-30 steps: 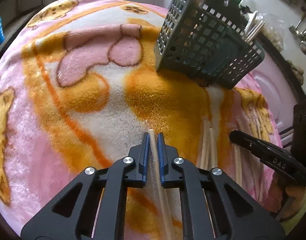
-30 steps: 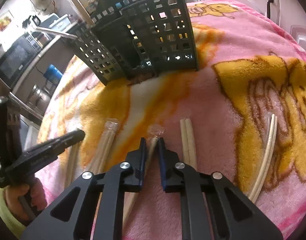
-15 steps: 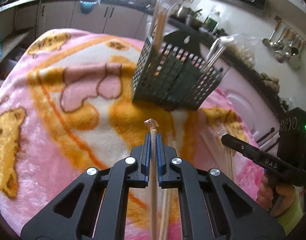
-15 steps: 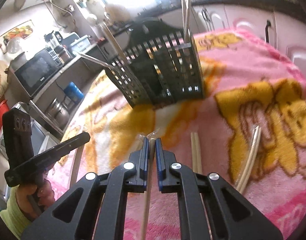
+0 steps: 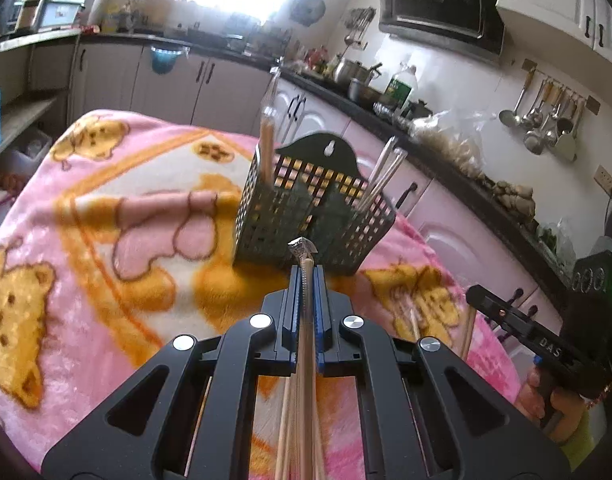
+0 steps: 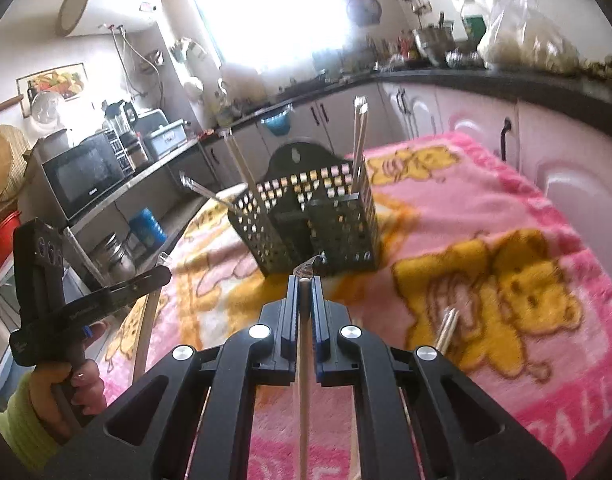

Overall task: Organize utensils
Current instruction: 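Close the left tool on a chopstick pair while the right tool grasps another pair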

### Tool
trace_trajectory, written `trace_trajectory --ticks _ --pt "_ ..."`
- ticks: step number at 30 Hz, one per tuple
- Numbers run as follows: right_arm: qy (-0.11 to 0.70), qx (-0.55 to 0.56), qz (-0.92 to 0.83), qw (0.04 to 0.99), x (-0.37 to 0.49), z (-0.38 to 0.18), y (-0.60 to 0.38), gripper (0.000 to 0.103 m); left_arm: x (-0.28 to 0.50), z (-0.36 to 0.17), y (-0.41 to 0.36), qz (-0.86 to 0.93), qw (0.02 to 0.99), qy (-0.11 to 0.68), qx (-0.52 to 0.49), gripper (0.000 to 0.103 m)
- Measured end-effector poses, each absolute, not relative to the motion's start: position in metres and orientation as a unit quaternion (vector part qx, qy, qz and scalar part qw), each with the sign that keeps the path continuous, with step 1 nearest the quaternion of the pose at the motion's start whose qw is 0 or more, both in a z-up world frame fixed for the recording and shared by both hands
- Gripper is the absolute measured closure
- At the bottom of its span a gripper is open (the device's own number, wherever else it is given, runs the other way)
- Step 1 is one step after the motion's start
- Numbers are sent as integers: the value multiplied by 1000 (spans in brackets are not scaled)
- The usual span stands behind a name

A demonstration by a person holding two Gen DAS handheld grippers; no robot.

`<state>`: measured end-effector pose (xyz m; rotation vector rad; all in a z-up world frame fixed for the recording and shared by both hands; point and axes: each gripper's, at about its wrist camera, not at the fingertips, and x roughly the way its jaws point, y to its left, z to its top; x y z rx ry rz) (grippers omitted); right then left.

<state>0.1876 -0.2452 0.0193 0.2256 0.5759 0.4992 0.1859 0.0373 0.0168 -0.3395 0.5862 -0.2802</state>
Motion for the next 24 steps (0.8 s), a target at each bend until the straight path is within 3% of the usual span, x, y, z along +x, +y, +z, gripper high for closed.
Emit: trace_trajectory --ticks 24 --pt "160 92 235 954 193 80 -257 97 239 99 8 -147 961 175 -157 102"
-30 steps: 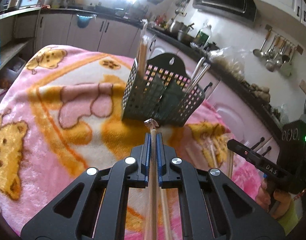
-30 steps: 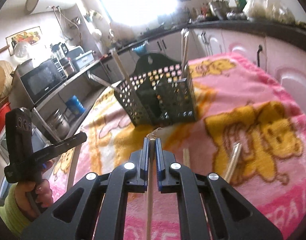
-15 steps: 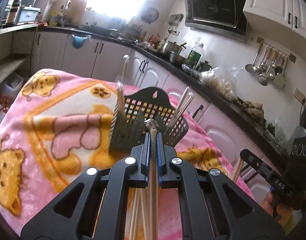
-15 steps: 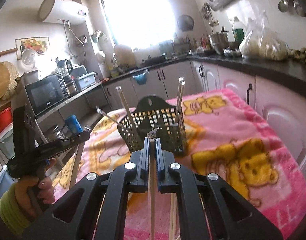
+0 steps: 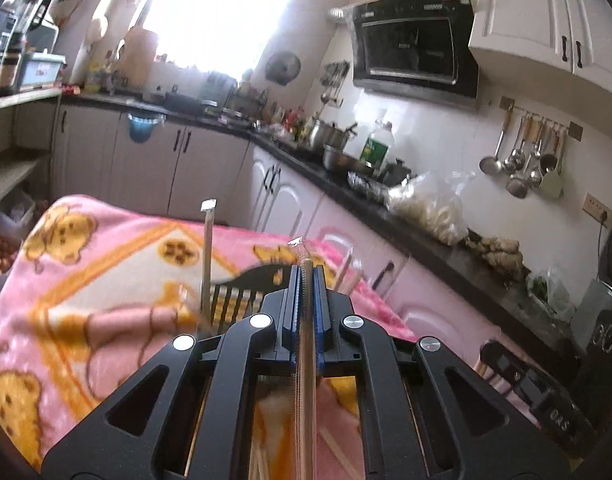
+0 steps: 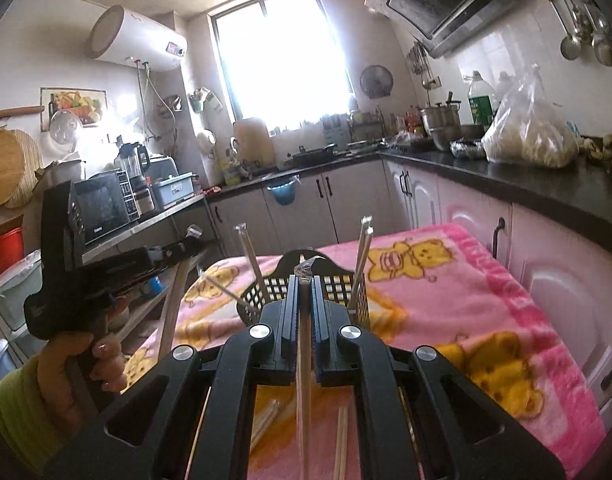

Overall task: Organize utensils
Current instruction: 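Close the left tool on a chopstick pair while the right tool grasps another pair, then lift both held chopstick pairs up over the green caddy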

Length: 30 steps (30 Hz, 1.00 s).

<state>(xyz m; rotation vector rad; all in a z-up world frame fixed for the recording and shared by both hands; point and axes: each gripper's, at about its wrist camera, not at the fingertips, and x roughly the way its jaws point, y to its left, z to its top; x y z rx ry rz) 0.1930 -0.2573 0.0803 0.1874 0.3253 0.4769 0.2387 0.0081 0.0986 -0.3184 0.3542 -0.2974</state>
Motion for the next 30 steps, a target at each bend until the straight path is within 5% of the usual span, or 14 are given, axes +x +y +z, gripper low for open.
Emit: trace_trajectory --ticks 30 --pt "48 94 219 970 292 128 -244 97 340 142 -17 -95 981 65 -153 102"
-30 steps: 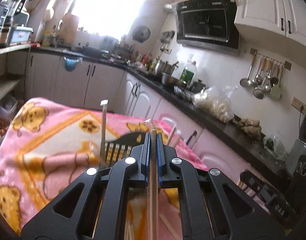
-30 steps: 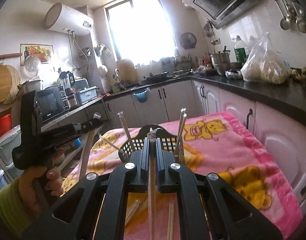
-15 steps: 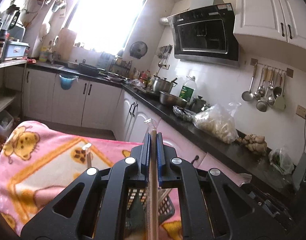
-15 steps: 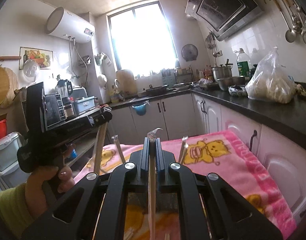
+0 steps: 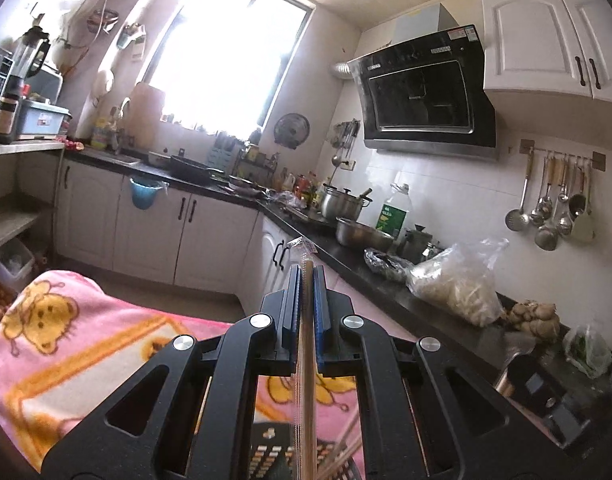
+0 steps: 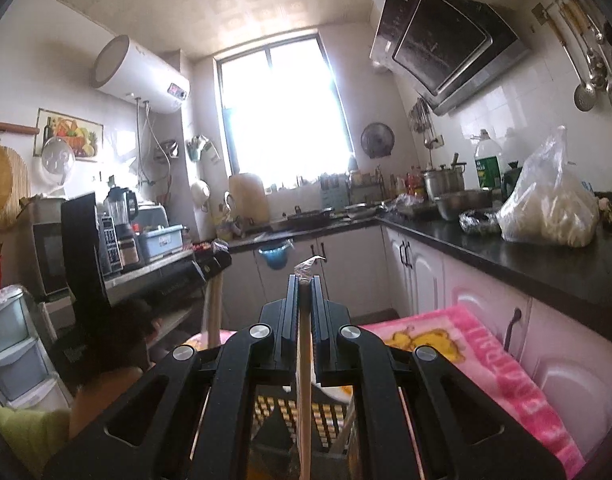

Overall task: Organize utensils
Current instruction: 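Lift both held chopstick pairs up over the green caddy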

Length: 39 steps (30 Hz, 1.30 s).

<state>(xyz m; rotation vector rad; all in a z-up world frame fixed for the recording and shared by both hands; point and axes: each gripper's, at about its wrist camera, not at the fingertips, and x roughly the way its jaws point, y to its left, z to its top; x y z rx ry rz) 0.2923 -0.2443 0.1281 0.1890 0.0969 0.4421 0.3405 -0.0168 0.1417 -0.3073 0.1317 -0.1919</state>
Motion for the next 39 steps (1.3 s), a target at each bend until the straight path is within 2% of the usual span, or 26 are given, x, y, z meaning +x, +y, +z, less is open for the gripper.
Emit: trace_trajectory --ticks 12,28,39 --pt "18 104 196 975 336 125 -246 97 374 125 -27 -75 986 37 -144 102" --pt "45 144 188 970 373 92 -244 97 388 94 -27 -61 990 37 -122 101" --pt "84 163 194 964 379 79 -246 96 376 86 -13 -67 986 67 -139 82"
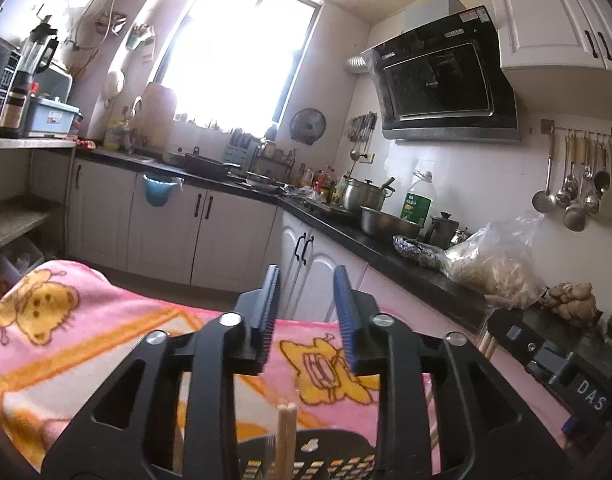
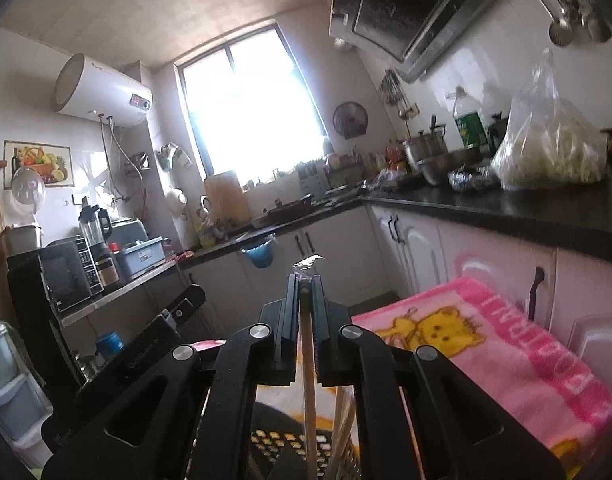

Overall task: Organize utensils
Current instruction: 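Lift both held chopstick pairs up over the green caddy, then open the left tool to drop chopsticks into the caddy while the right tool releases its pair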

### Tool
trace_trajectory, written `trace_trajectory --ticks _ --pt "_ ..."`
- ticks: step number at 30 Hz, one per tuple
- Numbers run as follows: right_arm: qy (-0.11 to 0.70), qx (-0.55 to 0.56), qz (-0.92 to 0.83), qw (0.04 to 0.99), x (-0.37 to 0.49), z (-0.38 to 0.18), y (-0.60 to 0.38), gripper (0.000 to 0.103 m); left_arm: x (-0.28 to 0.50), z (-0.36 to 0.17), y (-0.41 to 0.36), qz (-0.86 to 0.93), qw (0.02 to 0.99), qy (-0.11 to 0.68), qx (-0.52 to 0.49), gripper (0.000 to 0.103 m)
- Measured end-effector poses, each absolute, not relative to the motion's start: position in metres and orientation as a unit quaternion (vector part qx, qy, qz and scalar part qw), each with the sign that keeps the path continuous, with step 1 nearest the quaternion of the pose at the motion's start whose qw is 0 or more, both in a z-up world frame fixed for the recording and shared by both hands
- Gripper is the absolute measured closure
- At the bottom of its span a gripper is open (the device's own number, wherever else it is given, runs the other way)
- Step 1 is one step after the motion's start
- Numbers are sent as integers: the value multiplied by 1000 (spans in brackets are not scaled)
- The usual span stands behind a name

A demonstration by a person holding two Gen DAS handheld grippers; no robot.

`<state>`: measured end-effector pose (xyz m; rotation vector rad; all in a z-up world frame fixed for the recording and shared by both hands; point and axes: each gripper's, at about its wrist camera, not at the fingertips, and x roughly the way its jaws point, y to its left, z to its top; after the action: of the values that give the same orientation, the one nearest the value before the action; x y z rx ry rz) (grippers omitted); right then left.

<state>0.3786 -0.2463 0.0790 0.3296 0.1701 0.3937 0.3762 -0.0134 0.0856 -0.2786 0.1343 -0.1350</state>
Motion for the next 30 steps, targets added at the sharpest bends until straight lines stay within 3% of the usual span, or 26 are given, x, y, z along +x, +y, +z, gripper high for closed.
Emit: trace_trajectory --ticks 4,15,18,21,25,30 --pt "92 160 199 962 372 78 -245 96 372 85 -9 -68 984 79 -143 77" --pt "98 166 196 962 347 84 -256 75 340 95 1 -88 980 96 -153 58" --pt "99 163 195 962 338 86 -259 70 330 97 4 -92 978 102 -158 46" --pt "99 158 194 963 327 88 -261 67 320 99 8 -96 976 107 -162 40" --pt "104 153 194 963 312 89 -263 61 305 100 14 -94 974 113 -170 21" --pt "112 140 191 965 292 89 -266 57 283 101 18 -98 974 120 -167 12"
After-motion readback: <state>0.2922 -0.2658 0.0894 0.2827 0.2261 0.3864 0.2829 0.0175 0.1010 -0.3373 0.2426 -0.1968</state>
